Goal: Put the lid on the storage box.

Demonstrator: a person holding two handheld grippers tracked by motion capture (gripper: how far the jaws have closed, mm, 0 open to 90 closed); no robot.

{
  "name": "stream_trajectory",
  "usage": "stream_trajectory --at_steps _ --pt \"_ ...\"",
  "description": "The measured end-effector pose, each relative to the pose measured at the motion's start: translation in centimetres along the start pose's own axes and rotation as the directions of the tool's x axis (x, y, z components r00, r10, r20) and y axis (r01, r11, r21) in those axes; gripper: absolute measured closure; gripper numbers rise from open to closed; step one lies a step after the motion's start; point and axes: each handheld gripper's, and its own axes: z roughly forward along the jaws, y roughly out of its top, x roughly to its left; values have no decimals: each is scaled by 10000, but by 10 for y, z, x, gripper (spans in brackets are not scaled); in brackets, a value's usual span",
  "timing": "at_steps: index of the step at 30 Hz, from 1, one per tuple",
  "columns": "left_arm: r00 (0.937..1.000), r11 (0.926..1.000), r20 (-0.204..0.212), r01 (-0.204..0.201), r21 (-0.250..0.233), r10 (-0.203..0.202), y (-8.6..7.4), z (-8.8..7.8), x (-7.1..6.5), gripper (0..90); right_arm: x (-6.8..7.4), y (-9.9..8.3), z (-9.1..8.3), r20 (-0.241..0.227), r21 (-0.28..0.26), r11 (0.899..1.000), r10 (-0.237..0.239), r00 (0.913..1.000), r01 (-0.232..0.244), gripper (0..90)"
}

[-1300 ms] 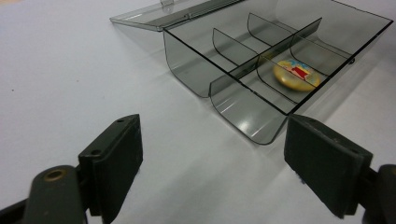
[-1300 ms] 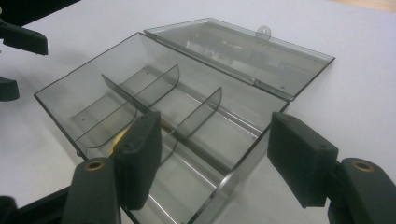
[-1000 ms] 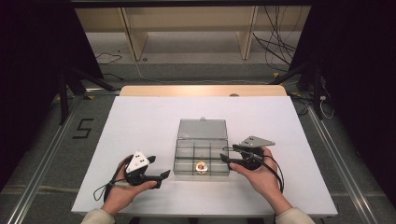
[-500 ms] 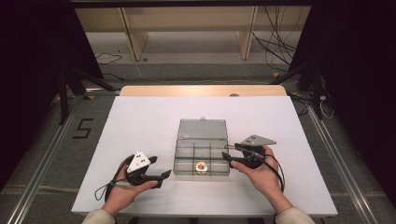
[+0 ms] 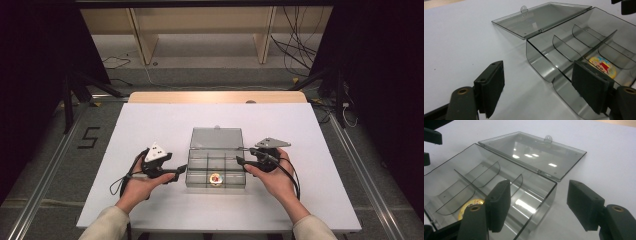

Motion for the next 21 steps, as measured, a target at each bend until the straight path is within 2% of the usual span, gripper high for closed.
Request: stream_trajectory --at_steps 2,9,17,21 --pt "9998 9998 -44 192 78 -192 5 6 3 264 -1 4 3 26 41 10000 45 10000 -45 366" --pt "9988 9982 -122 470 364 -466 24 27 10 271 -4 18 14 167 41 9997 253 9995 -254 376" --pt "9971 9955 -108 757 562 -752 44 47 15 292 -11 27 26 299 312 9982 497 9983 -507 380" --pt "9940 9916 -133 1096 692 -1089 49 57 17 310 -15 31 32 403 532 9960 696 9968 -717 395"
